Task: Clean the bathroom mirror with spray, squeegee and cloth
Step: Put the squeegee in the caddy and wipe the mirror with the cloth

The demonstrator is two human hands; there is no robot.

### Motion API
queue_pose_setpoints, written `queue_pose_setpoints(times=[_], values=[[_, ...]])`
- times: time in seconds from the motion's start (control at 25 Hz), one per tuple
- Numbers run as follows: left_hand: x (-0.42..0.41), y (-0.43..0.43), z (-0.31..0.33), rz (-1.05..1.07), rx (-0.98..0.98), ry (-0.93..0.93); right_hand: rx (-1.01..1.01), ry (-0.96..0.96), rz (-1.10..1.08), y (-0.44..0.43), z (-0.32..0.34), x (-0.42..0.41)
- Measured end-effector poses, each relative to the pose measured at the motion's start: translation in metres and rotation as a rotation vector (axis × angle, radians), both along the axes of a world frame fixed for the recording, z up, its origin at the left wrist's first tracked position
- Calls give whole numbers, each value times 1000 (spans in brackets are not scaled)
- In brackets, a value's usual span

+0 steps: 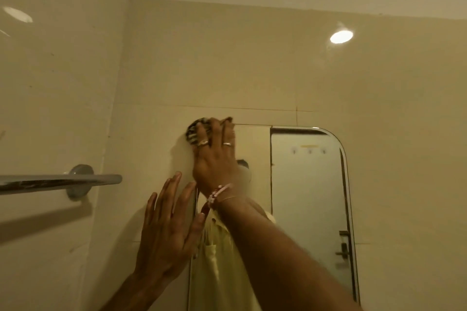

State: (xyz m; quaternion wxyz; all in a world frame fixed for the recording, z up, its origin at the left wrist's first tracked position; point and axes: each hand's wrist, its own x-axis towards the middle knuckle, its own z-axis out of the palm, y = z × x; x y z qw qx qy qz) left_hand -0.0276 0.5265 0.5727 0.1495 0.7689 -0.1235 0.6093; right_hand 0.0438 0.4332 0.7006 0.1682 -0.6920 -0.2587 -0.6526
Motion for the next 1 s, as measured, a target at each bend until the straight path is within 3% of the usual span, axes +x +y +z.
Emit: queue_pose_setpoints(times=[0.28,0.68,0.88,1.0], values=[[7,-7,-1,-13,-37,-18,-141,-32,-31,-32,-5,8],[21,-66,-7,-98,-37,-50,377,31,-52,-233,-14,17],[14,-53,-17,-50,-27,-10,585,122,-39,-213,-36,17],[9,-32,-15,-6,-34,12,471,116,5,-163,-41,14]])
